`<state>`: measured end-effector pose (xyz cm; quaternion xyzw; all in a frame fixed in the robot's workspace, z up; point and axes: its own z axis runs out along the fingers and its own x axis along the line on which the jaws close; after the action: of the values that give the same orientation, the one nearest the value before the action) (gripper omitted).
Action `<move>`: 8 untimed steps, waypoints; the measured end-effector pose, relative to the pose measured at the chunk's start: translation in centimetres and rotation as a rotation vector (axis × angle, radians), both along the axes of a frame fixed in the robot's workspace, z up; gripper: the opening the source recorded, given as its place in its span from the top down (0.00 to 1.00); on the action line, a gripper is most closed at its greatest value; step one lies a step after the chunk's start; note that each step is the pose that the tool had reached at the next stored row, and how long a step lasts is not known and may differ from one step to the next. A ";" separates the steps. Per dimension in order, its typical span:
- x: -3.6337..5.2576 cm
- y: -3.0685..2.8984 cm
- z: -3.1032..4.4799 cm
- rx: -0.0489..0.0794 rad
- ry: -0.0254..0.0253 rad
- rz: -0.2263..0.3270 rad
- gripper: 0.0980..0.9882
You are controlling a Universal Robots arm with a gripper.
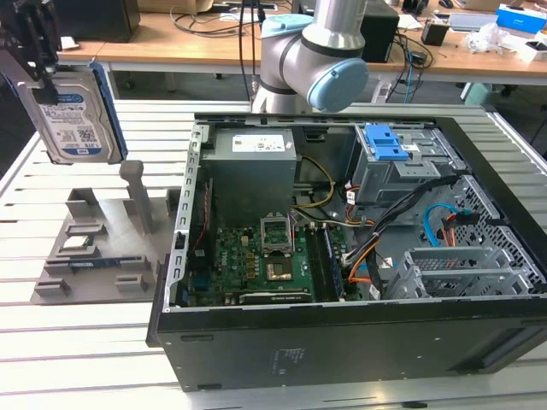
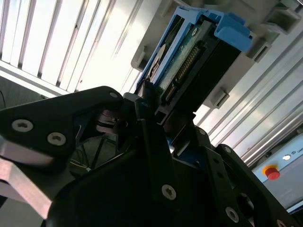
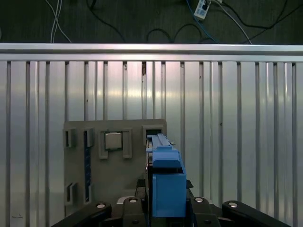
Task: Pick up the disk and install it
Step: 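Pick up the disk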
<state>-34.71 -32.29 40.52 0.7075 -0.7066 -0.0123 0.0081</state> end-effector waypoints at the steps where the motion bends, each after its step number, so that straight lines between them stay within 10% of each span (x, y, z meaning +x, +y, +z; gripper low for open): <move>1: 0.01 0.00 0.16 0.000 0.0002 0.000 0.70; 8: 0.04 0.00 0.77 0.000 0.0001 0.000 0.70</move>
<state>-34.67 -32.29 41.29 0.7075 -0.7066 -0.0123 0.0081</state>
